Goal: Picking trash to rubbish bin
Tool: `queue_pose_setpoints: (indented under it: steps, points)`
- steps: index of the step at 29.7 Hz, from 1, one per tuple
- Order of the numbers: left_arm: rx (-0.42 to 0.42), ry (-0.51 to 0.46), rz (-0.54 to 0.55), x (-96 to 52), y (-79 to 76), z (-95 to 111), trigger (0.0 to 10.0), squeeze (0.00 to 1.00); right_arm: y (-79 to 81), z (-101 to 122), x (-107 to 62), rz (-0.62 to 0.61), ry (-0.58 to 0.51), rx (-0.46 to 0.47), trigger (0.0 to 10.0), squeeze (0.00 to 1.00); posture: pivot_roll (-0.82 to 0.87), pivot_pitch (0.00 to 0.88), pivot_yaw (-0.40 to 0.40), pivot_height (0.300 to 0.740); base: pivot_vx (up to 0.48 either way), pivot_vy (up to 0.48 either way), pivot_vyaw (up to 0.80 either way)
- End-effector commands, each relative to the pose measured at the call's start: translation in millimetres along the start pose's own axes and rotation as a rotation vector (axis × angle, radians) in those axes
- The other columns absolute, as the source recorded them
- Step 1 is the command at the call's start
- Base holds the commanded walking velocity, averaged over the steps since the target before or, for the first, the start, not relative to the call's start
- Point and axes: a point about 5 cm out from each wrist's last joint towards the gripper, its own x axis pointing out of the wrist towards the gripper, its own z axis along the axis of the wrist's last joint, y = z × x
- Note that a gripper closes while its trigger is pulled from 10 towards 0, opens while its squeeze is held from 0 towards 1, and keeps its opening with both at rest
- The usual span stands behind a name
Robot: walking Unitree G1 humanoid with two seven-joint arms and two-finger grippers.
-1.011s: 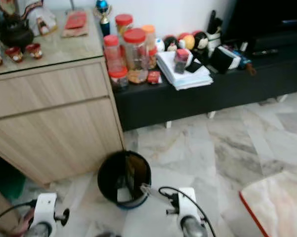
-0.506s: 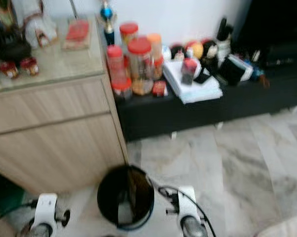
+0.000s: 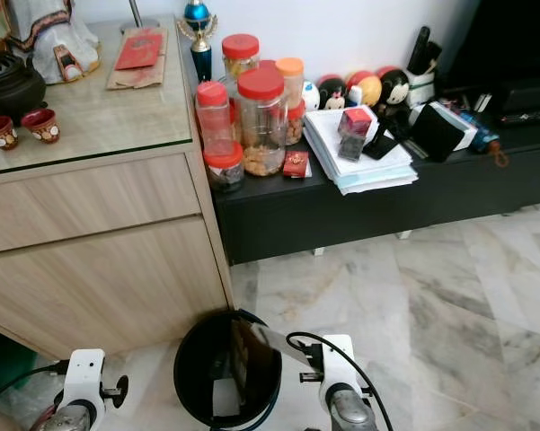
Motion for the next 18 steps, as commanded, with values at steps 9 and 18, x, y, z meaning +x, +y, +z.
queue_pose_setpoints:
  steps: [9, 18]
  points:
    - [0.034, 0.041, -0.115, -2.5, -13.8, -9.4, 10.0, 0.0, 26.1, 7.2, 2.3, 0.203, -0.004, -0.039, 10.0, 0.0, 0.16, 0.133, 0.038, 0.74, 0.0, 0.0, 0.0]
    - [0.037, 0.011, -0.171, 1.5, -21.8, 3.1, 10.0, 0.0, 38.1, 16.6, 3.5, 0.312, -0.024, -0.118, 10.0, 0.0, 0.15, 0.117, 0.032, 0.74, 0.0, 0.0, 0.0]
